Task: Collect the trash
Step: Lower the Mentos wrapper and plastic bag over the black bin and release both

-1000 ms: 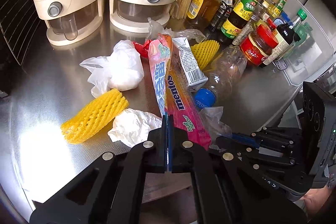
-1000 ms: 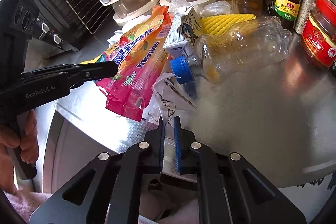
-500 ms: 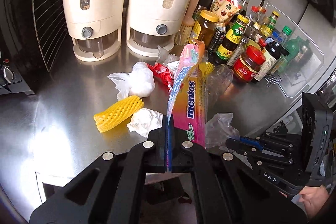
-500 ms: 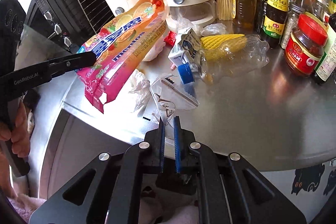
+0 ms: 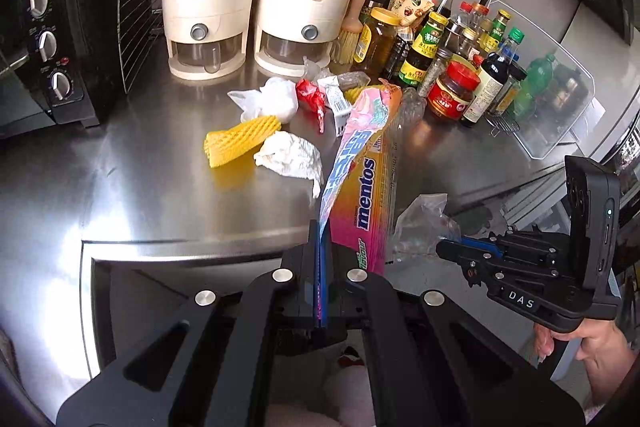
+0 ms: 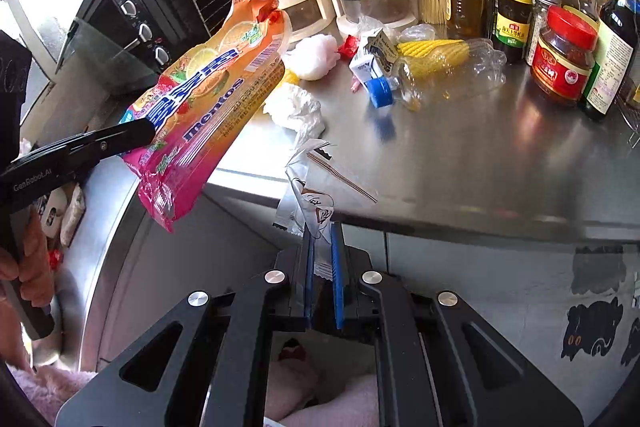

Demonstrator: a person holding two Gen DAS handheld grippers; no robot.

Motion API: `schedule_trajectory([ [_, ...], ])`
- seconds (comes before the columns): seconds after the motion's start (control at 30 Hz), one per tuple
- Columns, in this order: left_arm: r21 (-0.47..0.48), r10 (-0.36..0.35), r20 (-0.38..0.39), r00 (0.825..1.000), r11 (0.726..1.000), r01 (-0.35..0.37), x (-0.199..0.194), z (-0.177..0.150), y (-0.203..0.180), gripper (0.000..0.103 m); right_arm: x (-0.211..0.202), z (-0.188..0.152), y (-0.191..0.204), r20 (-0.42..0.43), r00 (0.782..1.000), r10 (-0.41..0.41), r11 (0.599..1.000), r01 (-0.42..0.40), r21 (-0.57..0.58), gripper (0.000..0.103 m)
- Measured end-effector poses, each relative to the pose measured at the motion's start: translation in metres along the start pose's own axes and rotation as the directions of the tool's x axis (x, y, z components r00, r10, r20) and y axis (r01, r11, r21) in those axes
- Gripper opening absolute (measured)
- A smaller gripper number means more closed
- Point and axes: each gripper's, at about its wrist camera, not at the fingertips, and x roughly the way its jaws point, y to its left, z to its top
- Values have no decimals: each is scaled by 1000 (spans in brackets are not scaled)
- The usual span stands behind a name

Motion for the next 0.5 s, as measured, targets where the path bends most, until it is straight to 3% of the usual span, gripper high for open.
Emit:
schedule_trajectory([
  [0.23, -22, 11, -111, 994, 1000, -14, 7, -61, 4, 0, 6, -44, -11, -79, 997, -1, 999, 5, 48, 9],
  [0.5, -55, 26, -260, 965, 998, -41, 46, -121, 9, 0, 33, -85, -28, -185, 983, -4, 995, 23, 100, 9],
])
